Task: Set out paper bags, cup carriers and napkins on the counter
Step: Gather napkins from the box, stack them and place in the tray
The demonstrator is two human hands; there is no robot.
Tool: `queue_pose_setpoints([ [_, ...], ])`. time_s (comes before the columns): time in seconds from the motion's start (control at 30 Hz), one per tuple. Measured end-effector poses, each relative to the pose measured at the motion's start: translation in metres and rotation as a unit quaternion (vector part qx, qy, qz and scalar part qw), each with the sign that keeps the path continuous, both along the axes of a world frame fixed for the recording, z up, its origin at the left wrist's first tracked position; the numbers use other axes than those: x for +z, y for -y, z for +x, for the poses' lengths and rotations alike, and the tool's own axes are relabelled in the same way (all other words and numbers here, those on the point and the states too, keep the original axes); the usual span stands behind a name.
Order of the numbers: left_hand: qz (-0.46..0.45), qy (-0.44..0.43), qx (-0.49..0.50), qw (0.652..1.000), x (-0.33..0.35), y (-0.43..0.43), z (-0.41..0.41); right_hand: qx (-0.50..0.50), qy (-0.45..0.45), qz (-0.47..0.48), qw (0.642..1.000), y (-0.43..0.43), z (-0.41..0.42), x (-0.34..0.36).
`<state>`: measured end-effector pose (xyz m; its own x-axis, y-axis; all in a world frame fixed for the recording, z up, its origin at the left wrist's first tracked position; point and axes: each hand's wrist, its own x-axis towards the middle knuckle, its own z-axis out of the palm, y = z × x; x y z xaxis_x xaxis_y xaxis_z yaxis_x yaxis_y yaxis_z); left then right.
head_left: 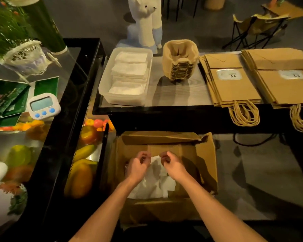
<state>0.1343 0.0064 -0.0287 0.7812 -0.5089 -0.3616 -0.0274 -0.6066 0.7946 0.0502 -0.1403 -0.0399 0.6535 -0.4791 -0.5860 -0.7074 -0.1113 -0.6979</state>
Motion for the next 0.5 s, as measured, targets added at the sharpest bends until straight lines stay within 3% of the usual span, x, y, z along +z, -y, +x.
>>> queue_pose_setpoints([
  [0.13,0.069,-0.015,-0.002,0.998,-0.017,-0.005,-0.007,0.038,-0.08,-0.015,0.996,-0.007,-0.012,-0.024],
  [0.37,0.239,-0.061,-0.014,0.969,-0.041,-0.013,-0.01,0.066,-0.124,0.042,0.989,-0.036,-0.002,-0.031],
  [0.5,0.227,-0.052,-0.011,0.973,-0.045,-0.012,-0.011,0.121,-0.136,-0.003,0.983,-0.052,0.009,-0.036],
])
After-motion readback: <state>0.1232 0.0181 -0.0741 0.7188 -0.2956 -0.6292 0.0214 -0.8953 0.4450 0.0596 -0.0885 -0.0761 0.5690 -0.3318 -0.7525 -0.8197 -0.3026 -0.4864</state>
